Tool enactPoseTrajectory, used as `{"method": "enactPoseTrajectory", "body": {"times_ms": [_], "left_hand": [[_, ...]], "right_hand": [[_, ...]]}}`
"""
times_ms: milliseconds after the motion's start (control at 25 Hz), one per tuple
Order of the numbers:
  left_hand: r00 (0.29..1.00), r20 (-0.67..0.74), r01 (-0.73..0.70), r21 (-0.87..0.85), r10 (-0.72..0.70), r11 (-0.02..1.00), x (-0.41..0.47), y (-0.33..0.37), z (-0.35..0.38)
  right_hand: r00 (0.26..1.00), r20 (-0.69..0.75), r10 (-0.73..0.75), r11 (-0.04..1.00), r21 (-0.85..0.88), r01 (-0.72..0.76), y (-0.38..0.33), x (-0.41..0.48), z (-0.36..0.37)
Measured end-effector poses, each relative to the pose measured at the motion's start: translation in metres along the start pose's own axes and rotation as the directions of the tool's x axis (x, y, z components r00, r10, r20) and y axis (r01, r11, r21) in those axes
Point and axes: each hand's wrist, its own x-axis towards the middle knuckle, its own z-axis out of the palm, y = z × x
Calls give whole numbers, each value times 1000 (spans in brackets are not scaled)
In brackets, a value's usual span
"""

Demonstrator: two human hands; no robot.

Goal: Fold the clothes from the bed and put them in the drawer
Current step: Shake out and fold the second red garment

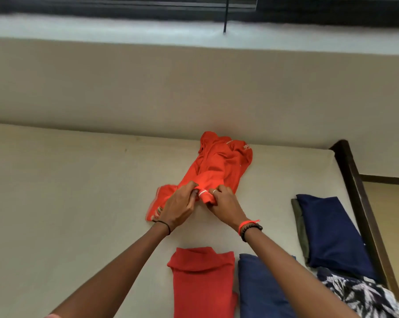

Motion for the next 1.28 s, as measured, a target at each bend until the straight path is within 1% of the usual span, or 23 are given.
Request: {"method": "enactPoseTrajectory", "body": {"times_ms": [80, 160, 240, 320, 400, 440, 480, 560, 600, 640, 680, 760, 800, 840, 880, 960, 1040, 1120, 1200, 1240, 1280], "left_hand": [[997, -30, -76, 23, 76, 997, 11, 20, -30], [988, -50, -142, 50, 144, 989, 22, 42, -61], [976, -94, -193, 65, 199, 979, 33, 73, -96], [956, -167, -225, 104, 240, 969, 46, 100, -129], [937, -234, -223, 167, 259, 960, 55, 129, -161], [933, -263, -210, 159, 246, 965, 57, 145, -176], [936, -283, -189, 103, 211, 977, 59, 162, -188], [939, -329, -144, -116, 99, 983, 53, 199, -214], [936, -349, -136, -235, 47, 962, 46, 216, -226], [936, -352, -146, -338, 19, 930, 35, 233, -239], [947, -320, -154, -424, 12, 892, 24, 248, -250], [986, -164, -127, -541, 43, 831, -1, 265, -265], [995, -86, -89, -540, 51, 837, -13, 269, -269], [998, -30, -66, -496, 59, 866, -24, 272, -272], [998, -12, -63, -418, 65, 906, -32, 270, -274], [995, -70, -92, -290, 75, 952, -41, 268, -282], [989, -145, -83, -307, 39, 948, -43, 269, -302], [988, -153, -90, -372, 35, 924, -43, 280, -327], [990, -121, -114, -376, 73, 920, -42, 297, -352], [990, -109, -127, -362, 93, 923, -42, 309, -365], [988, -110, -140, -343, 109, 929, -41, 318, -375]], "right_hand": [[995, 83, -48, 986, 166, 34, -17, -9, -38], [993, 90, -81, 966, 254, 55, -37, -17, -75], [995, 33, -97, 950, 301, 82, -62, -25, -115], [993, -47, -105, 931, 348, 114, -88, -31, -151], [989, -120, -92, 899, 418, 134, -116, -38, -189], [985, -146, -86, 872, 468, 146, -130, -42, -208], [981, -178, -78, 840, 518, 161, -142, -45, -223], [961, -276, -25, 784, 590, 190, -168, -53, -257], [947, -321, 24, 760, 621, 192, -180, -57, -273], [930, -362, 68, 728, 655, 202, -196, -65, -291], [915, -389, 110, 696, 687, 208, -210, -72, -308], [885, -424, 192, 632, 743, 219, -237, -87, -341], [868, -439, 230, 608, 762, 225, -249, -94, -356], [851, -456, 260, 588, 774, 235, -261, -102, -371], [840, -465, 279, 566, 786, 247, -271, -109, -384], [824, -469, 318, 510, 817, 268, -288, -128, -408], [822, -463, 332, 473, 836, 279, -300, -151, -427], [824, -457, 337, 475, 837, 270, -307, -178, -439], [822, -444, 355, 518, 826, 222, -305, -204, -447], [813, -454, 365, 564, 803, 195, -304, -219, -451], [794, -480, 373, 634, 757, 160, -301, -231, -454]]}}
